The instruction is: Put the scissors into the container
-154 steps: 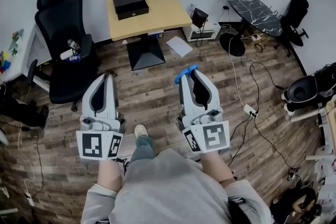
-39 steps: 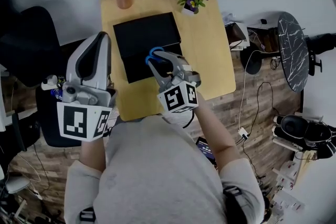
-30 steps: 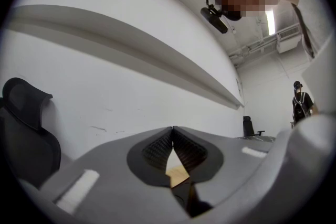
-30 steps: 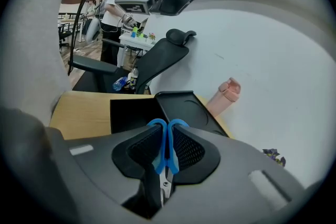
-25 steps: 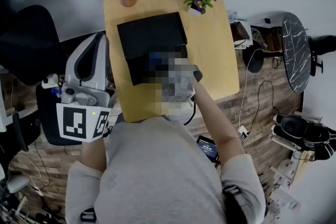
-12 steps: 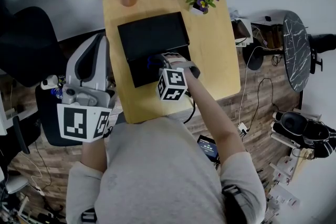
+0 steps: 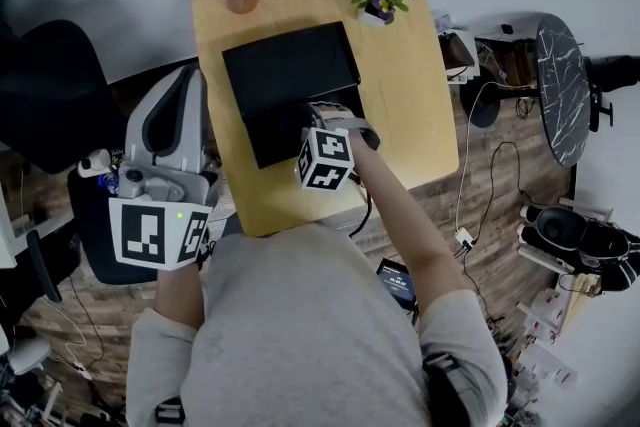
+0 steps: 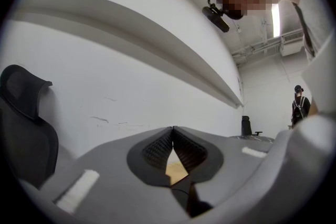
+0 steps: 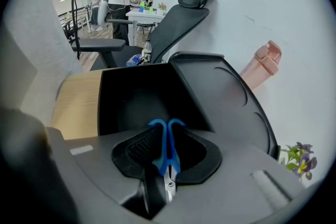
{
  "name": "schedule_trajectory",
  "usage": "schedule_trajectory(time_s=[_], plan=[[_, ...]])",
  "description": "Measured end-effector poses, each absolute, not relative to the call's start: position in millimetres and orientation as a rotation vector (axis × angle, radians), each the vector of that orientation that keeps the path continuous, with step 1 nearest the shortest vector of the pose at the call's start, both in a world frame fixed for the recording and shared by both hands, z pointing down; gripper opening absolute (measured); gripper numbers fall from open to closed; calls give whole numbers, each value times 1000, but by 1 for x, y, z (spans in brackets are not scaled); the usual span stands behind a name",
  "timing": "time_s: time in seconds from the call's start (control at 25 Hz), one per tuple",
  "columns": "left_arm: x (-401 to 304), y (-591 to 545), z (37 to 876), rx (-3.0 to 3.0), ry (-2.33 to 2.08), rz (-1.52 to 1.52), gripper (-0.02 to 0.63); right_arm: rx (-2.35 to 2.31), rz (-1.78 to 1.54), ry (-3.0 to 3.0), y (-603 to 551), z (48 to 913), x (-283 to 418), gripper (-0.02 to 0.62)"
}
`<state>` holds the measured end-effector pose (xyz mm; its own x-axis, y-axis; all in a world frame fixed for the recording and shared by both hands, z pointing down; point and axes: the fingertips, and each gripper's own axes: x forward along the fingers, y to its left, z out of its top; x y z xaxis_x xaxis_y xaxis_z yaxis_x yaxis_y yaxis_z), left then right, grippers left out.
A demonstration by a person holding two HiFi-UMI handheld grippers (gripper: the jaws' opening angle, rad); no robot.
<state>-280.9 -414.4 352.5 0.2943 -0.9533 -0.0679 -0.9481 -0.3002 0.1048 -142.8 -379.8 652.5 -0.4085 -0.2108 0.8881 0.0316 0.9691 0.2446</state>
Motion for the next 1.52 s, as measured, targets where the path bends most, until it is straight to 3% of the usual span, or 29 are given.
schedule_trajectory(time_s=[0.32, 0.4, 0.92, 1.52], plan=[[-265, -414, 347, 2538, -1777, -214, 58, 370, -163, -2159, -387, 602, -142, 71], [-257, -413, 344, 2558, -1761, -223, 58, 475, -132, -2216, -391, 583, -137, 3], [-201, -385, 313, 2661, -1704, -273, 58, 1191, -19, -2475, -389, 440, -62, 3], [-152, -343, 285, 2712, -1708, -320, 58, 1545, -107, -2548, -344, 348, 11, 3]])
